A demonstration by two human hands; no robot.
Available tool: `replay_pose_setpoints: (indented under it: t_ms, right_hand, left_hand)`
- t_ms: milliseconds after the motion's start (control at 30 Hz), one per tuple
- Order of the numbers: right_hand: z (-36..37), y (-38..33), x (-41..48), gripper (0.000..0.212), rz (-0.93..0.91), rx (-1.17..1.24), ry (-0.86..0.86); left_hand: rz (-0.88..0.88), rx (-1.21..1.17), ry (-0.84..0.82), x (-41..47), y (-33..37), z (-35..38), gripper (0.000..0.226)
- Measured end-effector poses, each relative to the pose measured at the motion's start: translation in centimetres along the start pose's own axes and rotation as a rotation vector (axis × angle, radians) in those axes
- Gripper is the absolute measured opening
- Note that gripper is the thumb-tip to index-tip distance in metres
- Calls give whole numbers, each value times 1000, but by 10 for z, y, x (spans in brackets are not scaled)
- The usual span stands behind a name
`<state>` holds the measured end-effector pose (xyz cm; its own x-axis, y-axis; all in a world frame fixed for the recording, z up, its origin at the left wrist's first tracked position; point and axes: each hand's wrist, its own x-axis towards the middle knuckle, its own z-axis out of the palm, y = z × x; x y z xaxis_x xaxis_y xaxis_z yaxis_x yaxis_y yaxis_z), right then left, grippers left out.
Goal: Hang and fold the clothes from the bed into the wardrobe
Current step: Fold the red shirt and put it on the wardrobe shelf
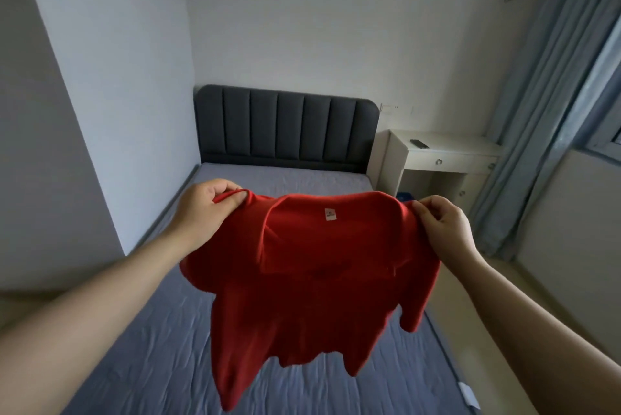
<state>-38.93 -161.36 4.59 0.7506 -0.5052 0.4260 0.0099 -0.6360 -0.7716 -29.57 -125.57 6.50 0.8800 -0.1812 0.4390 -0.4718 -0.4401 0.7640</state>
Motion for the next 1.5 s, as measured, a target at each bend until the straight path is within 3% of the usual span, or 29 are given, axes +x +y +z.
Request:
replay_pose_setpoints:
  t_ms: [333,600,833,1000,1133,1233,1500]
  right_hand:
    - [-41,-39,-71,13,-38,28,70]
    - [-46,-16,-81,16,6,-47,-27]
    - [20,104,-26,18,162,-148,-186]
    - [105,233,20,23,261,-221,-337]
    - [183,332,32,10,402,-256,-384]
    - [232,389,15,24,506,-251,-384]
    - [293,490,-108,23,627,-245,-515]
  left_hand:
    - [35,-127,-66,-49,6,-46,10]
    - [-52,-101,-119,-53,-3,-18,11]
    - [-228,106,-171,-20,-78,91,12]
    - [-390,314,-190,8,-186,207,15]
    - [-449,463,-188,13,-274,297,13]
    - [-454,500,-146,1,-329,344,9]
    - [-515,388,-358,-115,-418,433,4]
